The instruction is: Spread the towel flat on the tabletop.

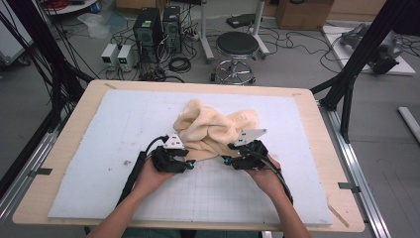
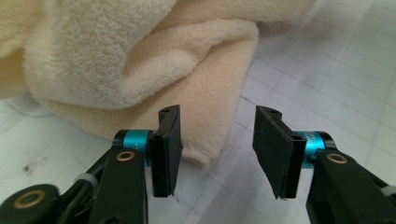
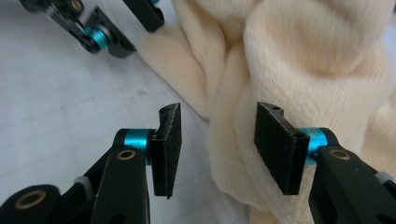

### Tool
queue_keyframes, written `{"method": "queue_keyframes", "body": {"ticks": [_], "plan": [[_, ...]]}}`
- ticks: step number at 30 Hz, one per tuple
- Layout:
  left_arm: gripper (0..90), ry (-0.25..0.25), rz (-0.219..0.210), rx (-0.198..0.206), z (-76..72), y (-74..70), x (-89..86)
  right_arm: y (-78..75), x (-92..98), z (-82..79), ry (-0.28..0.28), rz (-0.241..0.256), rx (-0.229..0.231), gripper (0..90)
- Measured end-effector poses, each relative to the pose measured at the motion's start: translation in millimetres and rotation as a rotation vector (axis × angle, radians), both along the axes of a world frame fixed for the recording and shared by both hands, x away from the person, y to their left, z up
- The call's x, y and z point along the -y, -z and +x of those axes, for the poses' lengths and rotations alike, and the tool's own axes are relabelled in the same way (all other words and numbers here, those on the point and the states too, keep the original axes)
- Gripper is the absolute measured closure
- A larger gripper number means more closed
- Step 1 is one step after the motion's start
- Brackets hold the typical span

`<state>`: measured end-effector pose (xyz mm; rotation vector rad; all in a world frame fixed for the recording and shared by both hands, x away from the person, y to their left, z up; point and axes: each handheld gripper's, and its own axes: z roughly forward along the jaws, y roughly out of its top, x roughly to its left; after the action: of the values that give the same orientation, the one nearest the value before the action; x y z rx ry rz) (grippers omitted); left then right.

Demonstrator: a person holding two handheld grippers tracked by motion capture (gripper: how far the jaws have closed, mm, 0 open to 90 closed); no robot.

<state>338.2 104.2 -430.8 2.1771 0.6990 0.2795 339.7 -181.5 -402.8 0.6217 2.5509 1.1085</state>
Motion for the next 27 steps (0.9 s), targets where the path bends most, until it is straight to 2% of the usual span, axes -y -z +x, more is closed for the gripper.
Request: {"method": "queue_keyframes", "body": {"ticks": [1, 2, 3, 5, 6, 8, 10, 13, 14, 15, 16, 17, 22, 25, 26, 27], "plan": [[53.2, -0.008, 0.006, -0.007, 2.6, 2.6, 1.7, 0.0, 0.0, 0.0, 0.000, 0.000, 0.000, 51.0], [58.0, -0.009, 0.021, -0.012, 5.5, 4.9, 2.7, 9.9, 0.9, 5.6, 0.017, -0.034, -0.013, 51.1], [58.0, -0.016, 0.027, -0.011, 7.4, 7.2, 3.8, 9.9, 0.9, 5.6, 0.017, -0.034, -0.013, 51.1], [64.5, -0.027, 0.024, -0.001, 9.9, 7.4, 3.9, 16.6, -0.7, 11.3, 0.021, -0.051, -0.025, 52.2], [70.9, -0.029, 0.026, 0.001, 11.1, 7.3, 3.9, 22.2, -4.9, 16.2, 0.017, -0.080, -0.014, 56.5], [76.8, -0.032, 0.030, 0.004, 11.7, 7.1, 2.9, 24.3, -7.1, 18.3, 0.021, -0.096, 0.005, 64.5], [81.8, -0.029, 0.027, 0.001, 11.9, 6.1, 1.6, 23.9, -5.2, 20.6, 0.024, -0.089, 0.005, 74.2], [83.9, -0.024, 0.021, 0.009, 8.9, 1.4, -0.6, 18.9, 0.6, 19.0, 0.014, -0.053, -0.014, 80.4], [84.1, -0.008, 0.016, 0.023, 5.2, -5.9, -4.7, 16.0, 2.0, 17.3, 0.003, -0.047, -0.005, 81.1], [84.2, -0.008, 0.016, 0.023, 5.2, -5.9, -4.7, 12.4, 3.7, 14.6, 0.000, -0.041, 0.007, 81.6], [84.2, 0.003, 0.011, 0.052, -0.7, -16.8, -12.2, 8.5, 5.5, 12.1, -0.005, -0.024, 0.017, 82.0], [84.4, 0.003, 0.011, 0.052, -0.7, -16.8, -12.2, 4.7, 7.6, 9.5, -0.007, -0.008, 0.017, 82.1], [84.6, 0.011, -0.009, 0.120, -20.8, -49.3, -44.5, -17.7, 18.4, -3.0, -0.019, 0.022, 0.052, 82.6], [84.7, 0.007, -0.055, 0.155, -35.3, -69.9, -66.5, -36.2, 23.3, -13.1, -0.049, 0.072, 0.067, 84.0], [84.7, 0.008, -0.065, 0.171, -42.0, -76.6, -71.4, -36.2, 23.3, -13.1, -0.049, 0.072, 0.067, 84.0], [84.7, 0.015, -0.066, 0.189, -49.5, -83.0, -75.5, -48.5, 21.7, -25.2, -0.076, 0.087, 0.081, 86.1]]}}
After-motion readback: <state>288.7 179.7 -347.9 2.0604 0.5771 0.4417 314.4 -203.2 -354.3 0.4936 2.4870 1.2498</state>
